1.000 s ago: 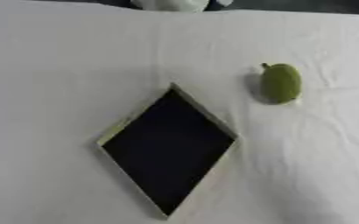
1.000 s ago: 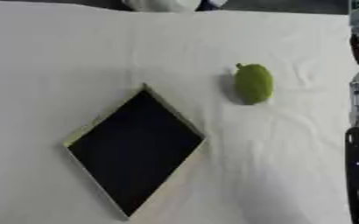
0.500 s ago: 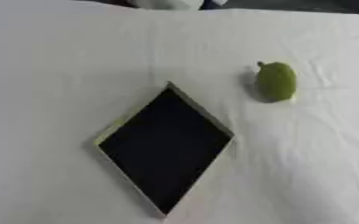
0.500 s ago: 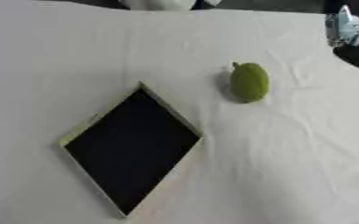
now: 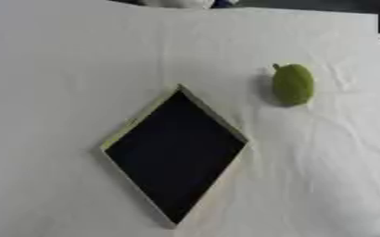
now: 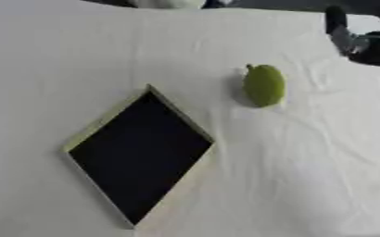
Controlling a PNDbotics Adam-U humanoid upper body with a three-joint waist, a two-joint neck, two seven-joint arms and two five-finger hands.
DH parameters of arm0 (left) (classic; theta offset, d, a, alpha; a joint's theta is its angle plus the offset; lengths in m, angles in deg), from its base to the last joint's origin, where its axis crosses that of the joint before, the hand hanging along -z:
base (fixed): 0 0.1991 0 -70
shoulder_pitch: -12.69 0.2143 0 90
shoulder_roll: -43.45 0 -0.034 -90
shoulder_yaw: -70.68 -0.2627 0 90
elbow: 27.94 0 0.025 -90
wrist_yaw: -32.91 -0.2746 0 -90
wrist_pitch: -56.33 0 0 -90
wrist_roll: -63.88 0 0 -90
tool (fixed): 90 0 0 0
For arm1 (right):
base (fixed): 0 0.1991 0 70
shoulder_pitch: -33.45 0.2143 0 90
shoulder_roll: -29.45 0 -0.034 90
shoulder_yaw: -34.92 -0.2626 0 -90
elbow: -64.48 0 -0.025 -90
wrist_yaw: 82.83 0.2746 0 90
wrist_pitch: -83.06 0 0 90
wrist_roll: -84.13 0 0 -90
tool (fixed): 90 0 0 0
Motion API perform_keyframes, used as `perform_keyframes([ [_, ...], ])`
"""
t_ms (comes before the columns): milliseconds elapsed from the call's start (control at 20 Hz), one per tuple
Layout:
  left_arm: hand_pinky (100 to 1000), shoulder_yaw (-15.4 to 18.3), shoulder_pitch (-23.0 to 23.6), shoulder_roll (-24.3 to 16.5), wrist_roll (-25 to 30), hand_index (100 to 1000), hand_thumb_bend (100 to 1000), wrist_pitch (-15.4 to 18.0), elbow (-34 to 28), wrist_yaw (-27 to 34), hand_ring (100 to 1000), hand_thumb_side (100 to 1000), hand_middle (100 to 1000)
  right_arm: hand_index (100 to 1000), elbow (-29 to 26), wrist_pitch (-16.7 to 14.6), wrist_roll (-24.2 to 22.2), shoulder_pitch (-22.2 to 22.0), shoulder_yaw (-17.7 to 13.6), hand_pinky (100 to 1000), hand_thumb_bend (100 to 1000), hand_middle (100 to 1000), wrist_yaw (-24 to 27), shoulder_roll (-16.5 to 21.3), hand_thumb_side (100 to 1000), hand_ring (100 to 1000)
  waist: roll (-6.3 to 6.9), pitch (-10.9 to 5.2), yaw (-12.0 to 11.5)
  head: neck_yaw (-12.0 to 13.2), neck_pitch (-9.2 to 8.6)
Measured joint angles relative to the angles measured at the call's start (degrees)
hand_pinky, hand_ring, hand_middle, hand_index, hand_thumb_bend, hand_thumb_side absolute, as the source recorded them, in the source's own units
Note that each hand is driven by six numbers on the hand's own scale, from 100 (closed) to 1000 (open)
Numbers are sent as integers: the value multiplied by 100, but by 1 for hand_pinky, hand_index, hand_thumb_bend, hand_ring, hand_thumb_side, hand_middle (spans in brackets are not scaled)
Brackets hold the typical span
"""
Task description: Pick up objects on the table and place them in the box.
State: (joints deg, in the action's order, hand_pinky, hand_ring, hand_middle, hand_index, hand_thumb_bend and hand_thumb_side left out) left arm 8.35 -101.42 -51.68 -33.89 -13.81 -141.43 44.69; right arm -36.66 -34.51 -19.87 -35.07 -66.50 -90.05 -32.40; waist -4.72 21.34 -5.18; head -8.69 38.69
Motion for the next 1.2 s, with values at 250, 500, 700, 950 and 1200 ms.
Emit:
perform_keyframes([
  [250,500,-1,0,0,28,661,100,-16,0,1,606,440,618,919,339,-302,-300,14,259,851,100,892,-429,565,322,869,-2,0,-18,-8,-4],
  [500,497,-1,0,0,65,661,100,-23,0,2,609,446,622,923,529,-455,-270,-75,587,827,100,901,-880,911,425,863,-11,4,-27,-32,-7],
  [700,497,-1,0,0,82,660,100,-40,0,2,608,448,622,918,620,-430,-369,-137,879,826,100,893,-934,918,269,865,-15,25,-49,-52,-4],
  [950,497,-1,0,0,100,660,100,-59,0,2,609,449,623,904,622,-402,-770,-49,1150,824,100,880,-694,929,162,863,-5,26,-75,-95,-1],
  [1200,497,-2,-1,1,117,660,100,-74,0,4,609,450,623,915,675,-329,-1209,102,1334,832,100,880,-455,985,153,875,-5,27,-95,-108,0],
])
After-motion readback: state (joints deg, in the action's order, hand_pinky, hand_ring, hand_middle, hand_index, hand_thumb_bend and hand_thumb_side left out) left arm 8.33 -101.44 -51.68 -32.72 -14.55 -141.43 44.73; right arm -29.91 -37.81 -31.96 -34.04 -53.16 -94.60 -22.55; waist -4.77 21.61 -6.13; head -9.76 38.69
